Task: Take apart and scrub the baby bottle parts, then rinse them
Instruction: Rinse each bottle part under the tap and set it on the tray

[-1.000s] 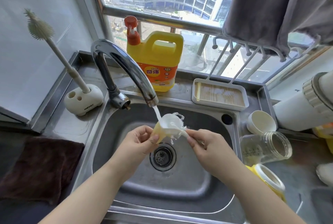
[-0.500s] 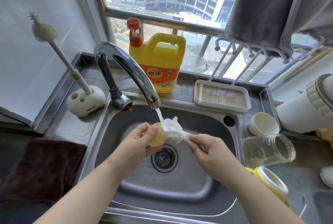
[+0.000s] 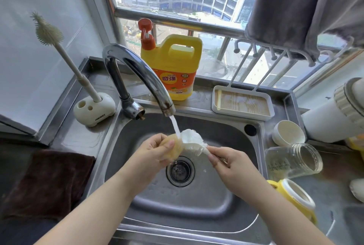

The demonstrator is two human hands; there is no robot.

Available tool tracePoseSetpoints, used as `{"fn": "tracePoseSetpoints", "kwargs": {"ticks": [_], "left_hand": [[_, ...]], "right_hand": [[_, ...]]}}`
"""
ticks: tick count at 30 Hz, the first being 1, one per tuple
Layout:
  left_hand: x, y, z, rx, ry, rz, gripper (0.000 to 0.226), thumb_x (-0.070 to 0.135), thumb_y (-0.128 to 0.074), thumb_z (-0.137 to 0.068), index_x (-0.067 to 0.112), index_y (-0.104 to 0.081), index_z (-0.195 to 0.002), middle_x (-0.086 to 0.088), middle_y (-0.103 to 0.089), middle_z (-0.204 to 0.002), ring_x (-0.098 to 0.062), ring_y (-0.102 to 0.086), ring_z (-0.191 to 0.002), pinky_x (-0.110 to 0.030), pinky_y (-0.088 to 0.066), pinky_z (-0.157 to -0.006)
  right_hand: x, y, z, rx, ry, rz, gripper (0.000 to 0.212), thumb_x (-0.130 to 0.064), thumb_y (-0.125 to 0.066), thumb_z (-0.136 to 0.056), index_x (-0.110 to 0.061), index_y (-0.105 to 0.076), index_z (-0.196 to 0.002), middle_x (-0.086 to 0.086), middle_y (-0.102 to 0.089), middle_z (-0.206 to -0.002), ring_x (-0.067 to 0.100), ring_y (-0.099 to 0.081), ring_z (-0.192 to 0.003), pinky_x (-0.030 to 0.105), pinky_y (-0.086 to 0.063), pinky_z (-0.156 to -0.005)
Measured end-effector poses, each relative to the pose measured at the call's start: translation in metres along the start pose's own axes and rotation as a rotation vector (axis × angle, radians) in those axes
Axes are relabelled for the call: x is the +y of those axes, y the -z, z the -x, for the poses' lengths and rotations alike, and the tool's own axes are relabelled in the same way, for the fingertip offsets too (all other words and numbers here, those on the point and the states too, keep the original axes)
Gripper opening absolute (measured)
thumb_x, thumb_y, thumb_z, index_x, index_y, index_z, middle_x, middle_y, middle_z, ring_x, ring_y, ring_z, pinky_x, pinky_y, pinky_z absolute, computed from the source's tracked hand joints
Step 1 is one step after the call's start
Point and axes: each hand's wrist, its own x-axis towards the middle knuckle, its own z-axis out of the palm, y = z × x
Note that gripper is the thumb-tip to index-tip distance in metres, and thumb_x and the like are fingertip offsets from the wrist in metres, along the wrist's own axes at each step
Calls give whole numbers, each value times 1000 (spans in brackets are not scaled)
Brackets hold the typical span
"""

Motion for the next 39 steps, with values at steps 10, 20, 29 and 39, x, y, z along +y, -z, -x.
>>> {"fn": "tracePoseSetpoints", "kwargs": {"ticks": [10,20,29,39], "left_hand": [[0,-3,5,-29,-85,-53,25,23,-67,-83,4,-51,-88,-13,-58,-90,-23,-57,-90,-40,-48,-95],[6,-3,0,74,-45,72,22,18,-65,-80,7,-54,-95,-6,-66,-91,-14,-66,-78,-28,-55,-70],[3,-2,0,72,-38,-244,18,6,-69,-82,7,-66,-99,-2,-72,-84,-15,-65,-81,-33,-51,-81],[6,-7,1,82,-50,-197,11,2,-58,-90,10,-50,-92,-2,-58,-83,-15,-53,-81,-32,-43,-77]], "right_hand": [[-5,3,-1,57,-5,69,24,-34,-52,-93,-41,-63,-114,-17,-62,-80,3,-55,-78,28,-47,-73],[-2,-9,3,24,48,1,25,-33,-53,-93,-50,-55,-112,-2,-69,-89,11,-62,-86,38,-51,-77],[-8,-12,0,56,82,32,31,-36,-51,-94,-58,-43,-114,-5,-67,-88,9,-61,-83,37,-51,-75],[-9,-9,2,48,55,90,24,-40,-48,-94,-40,-60,-116,-5,-65,-83,10,-59,-79,38,-50,-70]]}}
